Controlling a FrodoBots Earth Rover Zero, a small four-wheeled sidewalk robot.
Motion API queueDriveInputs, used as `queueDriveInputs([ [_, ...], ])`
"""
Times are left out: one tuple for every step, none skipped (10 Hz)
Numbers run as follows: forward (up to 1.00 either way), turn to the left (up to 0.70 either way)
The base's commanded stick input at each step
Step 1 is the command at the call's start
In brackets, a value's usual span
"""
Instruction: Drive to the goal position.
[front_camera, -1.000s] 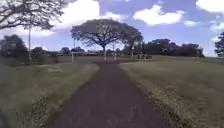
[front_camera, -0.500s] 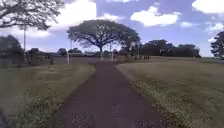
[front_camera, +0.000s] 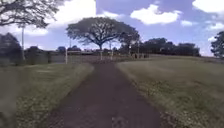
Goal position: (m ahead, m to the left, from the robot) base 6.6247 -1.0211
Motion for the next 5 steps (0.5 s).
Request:
queueDriveInputs([
  [0.50,0.00],
  [0.50,0.00],
  [0.50,0.00],
  [0.50,0.00],
  [0.50,0.00],
])
